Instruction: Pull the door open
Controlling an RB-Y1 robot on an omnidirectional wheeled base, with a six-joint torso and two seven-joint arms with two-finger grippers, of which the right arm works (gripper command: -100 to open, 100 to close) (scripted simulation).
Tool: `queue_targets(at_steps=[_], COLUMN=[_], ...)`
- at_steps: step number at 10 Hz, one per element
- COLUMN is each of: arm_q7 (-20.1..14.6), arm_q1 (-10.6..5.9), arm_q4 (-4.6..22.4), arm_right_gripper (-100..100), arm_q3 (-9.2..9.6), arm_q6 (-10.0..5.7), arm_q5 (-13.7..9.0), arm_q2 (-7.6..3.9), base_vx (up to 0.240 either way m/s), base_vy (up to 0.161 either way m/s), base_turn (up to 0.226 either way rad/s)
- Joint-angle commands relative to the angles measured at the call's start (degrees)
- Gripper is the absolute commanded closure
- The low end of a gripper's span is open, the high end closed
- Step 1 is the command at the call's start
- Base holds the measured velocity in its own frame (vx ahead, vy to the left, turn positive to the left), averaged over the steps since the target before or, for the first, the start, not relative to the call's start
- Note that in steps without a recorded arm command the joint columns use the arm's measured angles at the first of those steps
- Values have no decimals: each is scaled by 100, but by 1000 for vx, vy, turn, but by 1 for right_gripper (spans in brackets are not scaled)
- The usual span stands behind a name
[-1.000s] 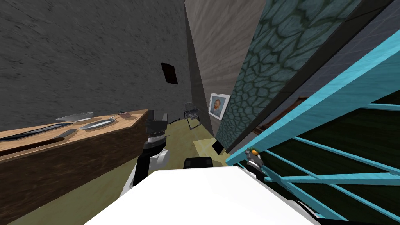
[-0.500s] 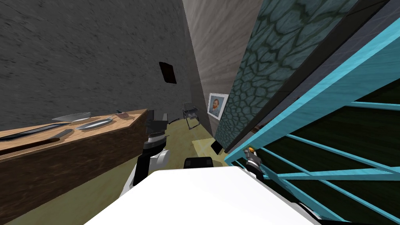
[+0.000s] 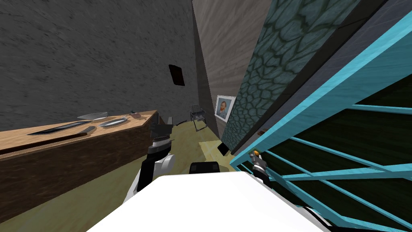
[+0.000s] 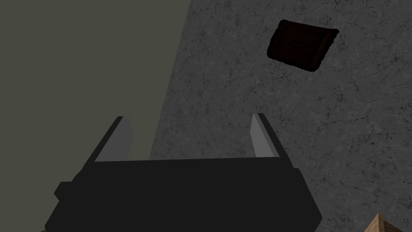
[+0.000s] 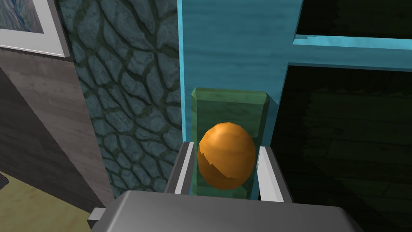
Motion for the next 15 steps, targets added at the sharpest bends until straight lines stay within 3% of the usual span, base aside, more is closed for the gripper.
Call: queue_targets(at_steps=[1,2,5,6,7,12,13,15], arm_q7=[7,7,-168,-164,-253,-517,-496,-623], arm_q1=[111,111,184,167,227,399,315,402], arm_q4=[-217,-217,-338,-298,-348,-490,-397,-438], arm_right_gripper=[100,100,100,100,100,100,100,100], arm_q3=[56,56,334,286,433,822,776,973], arm_q6=[35,35,-14,-18,-66,-255,-248,-363], arm_q5=[35,35,232,201,292,537,513,635], arm_q2=[-7,-7,-59,-72,-89,-212,-196,-238], base_vx=[-199,-92,-209,-98,-145,-251,-131,-176], base_vy=[40,43,36,17,41,52,37,6], base_turn=[64,3,62,32,68,58,26,57])
